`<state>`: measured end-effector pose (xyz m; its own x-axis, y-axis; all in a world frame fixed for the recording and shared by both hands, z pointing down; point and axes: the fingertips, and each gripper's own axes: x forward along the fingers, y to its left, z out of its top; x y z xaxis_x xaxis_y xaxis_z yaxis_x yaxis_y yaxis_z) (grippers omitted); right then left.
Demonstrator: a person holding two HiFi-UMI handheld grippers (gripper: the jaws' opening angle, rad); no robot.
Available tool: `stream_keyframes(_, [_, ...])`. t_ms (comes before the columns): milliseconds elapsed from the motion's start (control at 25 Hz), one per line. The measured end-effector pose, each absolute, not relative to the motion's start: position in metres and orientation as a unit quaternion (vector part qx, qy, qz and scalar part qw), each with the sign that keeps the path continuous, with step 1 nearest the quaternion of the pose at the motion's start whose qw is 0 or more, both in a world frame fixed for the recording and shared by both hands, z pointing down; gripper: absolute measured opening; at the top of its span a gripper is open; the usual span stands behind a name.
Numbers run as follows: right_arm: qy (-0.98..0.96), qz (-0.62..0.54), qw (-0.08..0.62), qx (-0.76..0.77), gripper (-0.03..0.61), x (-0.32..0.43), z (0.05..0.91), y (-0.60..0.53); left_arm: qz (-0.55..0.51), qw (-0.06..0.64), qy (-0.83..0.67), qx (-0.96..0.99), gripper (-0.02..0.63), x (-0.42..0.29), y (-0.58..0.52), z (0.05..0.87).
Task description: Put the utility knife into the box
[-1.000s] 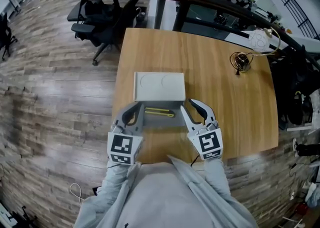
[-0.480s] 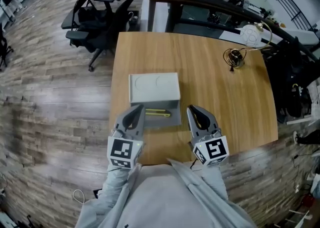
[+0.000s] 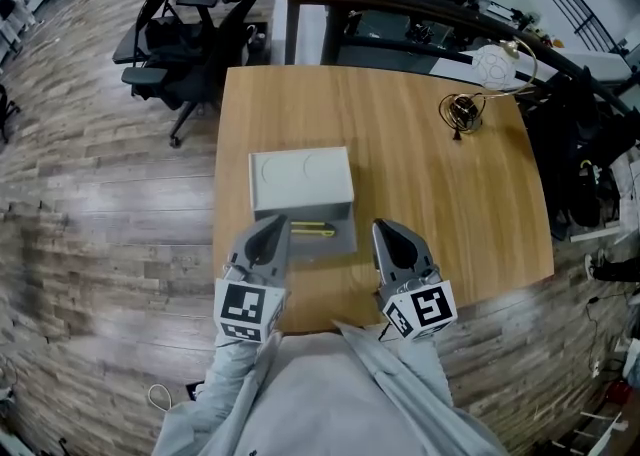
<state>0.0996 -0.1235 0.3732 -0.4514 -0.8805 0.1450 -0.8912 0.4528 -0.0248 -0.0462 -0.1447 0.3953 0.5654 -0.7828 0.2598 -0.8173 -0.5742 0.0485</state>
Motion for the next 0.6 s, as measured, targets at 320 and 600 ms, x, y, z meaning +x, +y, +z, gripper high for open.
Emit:
stream_keyframes(320, [-0.851,0.054,0.052,0.520,0.017,0.101,0.373,-0.130,0.102,0.081,-0.460,0.878,0.018,-0.051,-0.151,0.397])
stream_keyframes(600, [-0.853,0.053,0.052,0.516,0.017,0.098,0.371,-0.135,0.099,0.081,-0.459,0.879,0.018,-0.052,-0.156,0.395])
